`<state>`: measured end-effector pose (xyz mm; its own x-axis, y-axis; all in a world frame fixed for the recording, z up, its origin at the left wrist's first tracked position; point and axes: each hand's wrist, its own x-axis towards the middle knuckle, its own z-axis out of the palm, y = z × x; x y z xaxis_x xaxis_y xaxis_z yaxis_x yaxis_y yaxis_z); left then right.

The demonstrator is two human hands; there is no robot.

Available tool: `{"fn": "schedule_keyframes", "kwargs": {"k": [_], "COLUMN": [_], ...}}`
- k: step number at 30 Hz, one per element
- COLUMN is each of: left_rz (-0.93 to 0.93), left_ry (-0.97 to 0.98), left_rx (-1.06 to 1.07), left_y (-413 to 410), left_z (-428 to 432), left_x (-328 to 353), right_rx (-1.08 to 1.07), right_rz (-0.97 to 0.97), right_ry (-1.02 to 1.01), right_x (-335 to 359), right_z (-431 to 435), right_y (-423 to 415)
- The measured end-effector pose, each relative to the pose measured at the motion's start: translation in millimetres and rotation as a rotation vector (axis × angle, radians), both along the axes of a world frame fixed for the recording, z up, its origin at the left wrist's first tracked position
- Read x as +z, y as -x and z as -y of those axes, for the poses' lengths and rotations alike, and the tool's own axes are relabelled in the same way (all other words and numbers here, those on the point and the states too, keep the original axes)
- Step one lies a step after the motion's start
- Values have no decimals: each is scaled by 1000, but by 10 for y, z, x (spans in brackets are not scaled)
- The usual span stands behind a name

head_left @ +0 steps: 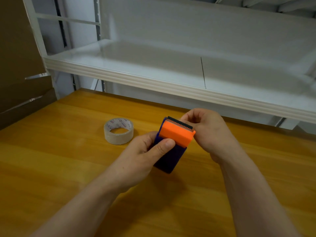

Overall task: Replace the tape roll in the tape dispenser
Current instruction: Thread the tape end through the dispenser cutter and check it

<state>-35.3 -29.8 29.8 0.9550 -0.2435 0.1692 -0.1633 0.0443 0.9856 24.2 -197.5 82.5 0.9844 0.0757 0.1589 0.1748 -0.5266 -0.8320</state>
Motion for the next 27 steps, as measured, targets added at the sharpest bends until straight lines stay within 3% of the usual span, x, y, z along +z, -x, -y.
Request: {"fn": "schedule_keyframes", "kwargs": {"k": [8,27], "left_rz": [-66,-337], "left_ry": [54,402], "left_rx": [22,124], "left_y": [38,3], "left_z": [32,-2], "left_x": [31,23], "right_rx": [-26,-26], "right_rz": [-23,-22], "right_ry": [21,60], "right_x": [-37,12], "right_z": [28,0], "right_y": [-2,65]}}
